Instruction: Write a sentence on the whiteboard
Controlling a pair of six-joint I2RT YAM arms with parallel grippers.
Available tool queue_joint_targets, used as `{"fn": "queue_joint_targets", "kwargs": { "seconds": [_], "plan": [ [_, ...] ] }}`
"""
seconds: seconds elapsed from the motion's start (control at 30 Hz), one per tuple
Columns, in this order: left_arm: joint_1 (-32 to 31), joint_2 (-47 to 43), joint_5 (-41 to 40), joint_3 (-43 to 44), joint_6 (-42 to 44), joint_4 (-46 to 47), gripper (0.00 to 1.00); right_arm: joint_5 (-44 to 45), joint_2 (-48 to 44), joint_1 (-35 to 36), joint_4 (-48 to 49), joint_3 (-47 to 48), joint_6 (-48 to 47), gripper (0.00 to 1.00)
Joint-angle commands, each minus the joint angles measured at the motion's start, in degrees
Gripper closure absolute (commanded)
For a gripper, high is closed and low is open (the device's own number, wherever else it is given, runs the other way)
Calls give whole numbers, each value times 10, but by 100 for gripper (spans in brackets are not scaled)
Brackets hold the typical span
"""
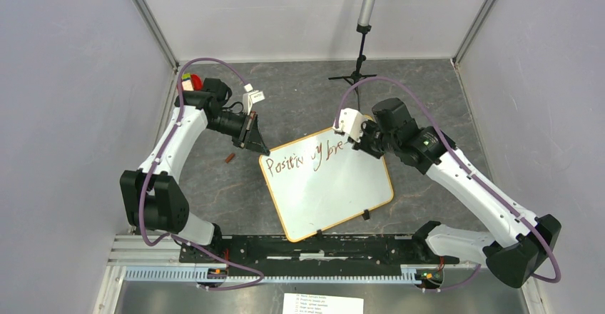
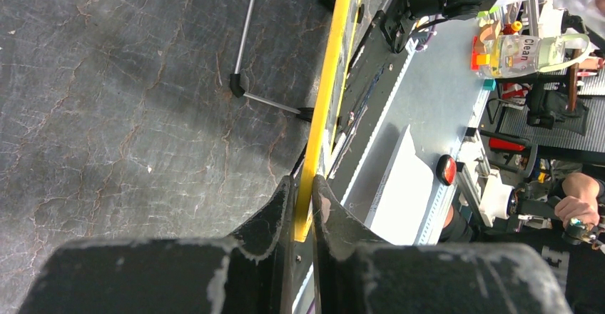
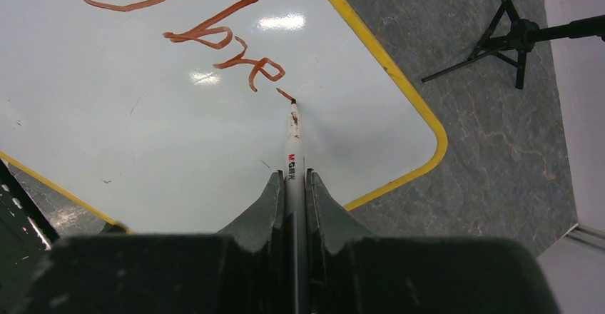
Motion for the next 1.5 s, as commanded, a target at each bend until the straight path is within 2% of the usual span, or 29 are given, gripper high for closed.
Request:
{"fn": "queue_joint_targets", "kwargs": {
  "seconds": [0.0,0.33,0.63,1.07,1.47],
  "plan": [
    [-3,4,-7,7,-14,6,98,17,-6,-5,19,19,-3,100],
    [-3,1,-9,3,-13,6,98,-21,-4,-5,46,15,11,100],
    [-3,2,-10,3,-13,6,98,-48,3,-2,30,6,9,100],
    [-3,8,-9,8,-14,5,97,-39,-21,-1,11,-32,0,100],
    [-5,7,-10,7,-15,6,98,-5,-26,-2,-5,-7,-8,100]
  ]
}}
